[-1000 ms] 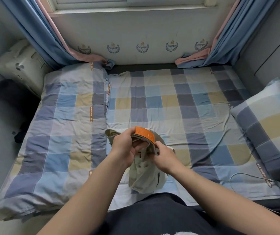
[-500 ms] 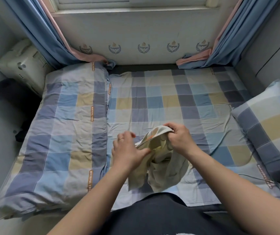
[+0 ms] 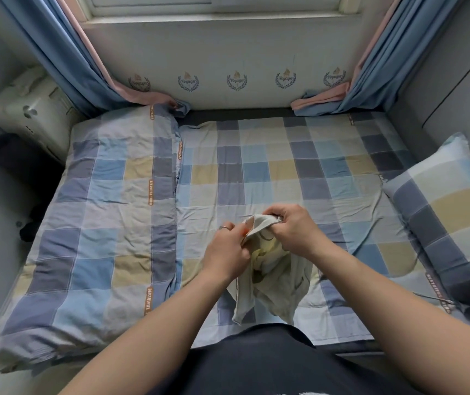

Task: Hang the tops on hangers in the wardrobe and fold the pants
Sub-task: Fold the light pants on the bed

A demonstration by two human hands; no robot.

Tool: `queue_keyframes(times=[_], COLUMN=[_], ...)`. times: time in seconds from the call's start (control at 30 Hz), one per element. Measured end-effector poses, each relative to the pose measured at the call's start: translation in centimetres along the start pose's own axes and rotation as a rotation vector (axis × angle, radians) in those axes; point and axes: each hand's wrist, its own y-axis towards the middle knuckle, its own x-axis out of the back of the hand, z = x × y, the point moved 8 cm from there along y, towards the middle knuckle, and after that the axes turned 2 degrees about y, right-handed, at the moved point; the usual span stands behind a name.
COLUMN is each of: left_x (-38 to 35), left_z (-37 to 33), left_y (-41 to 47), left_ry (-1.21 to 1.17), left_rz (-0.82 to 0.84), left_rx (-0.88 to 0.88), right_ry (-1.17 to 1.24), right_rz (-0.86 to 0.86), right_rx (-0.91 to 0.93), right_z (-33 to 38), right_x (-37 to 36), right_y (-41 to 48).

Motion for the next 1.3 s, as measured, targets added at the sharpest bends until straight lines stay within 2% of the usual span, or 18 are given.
queue_keyframes(times=[0.13,0.3,0.43,0.53,0.7,0.9,1.13,1.23,1.3], left_x=[0.0,1.2,1.9,2.8,3.8,5.2,6.8,6.2,5.0], left_z=[1.9,4.6,7.6,11.9,15.8,19.3,23.2,24.9,26.2], left_y=[0.1,0.1,-0.2,-1.5,-3.7,-6.0,-6.7,-7.7,-8.7], left_ry=[0.018,0.110,0.169,0.224,0.251,0.186,0.142,-0.004,-0.226], left_rz=[-0.065,-0.118,-0.126,-0.113,-0.163,-0.231,-0.252,-0.269,-0.263], left_rx=[0.085,0.142,0.198,0.306,0.357,0.551,0.686,0.876,1.051], right_ry=[-0.130,-0.464,-0.709,-0.773,-0.956,-0.652,-0.755,-0.769,-0.769], right_rz=[0.045,0.082,0.018,0.002,-0.009,-0.051,-0.107,-0.093,-0.077], right_rx=[-0.060,-0.139,-0.336,-0.466,-0.418,-0.493,-0.540,-0.627,-0.697], right_z=[-1.9,-6.4,-11.1,-14.9,-17.0,-18.5,-19.7,-21.0,-21.7], right_x=[-0.3,-0.5,1.2,3.2,3.1,3.2,6.2,6.6,6.7], right_y=[0.0,-0.6,-1.4,-3.0,-4.0,-4.0,-4.1,-4.7,-5.1])
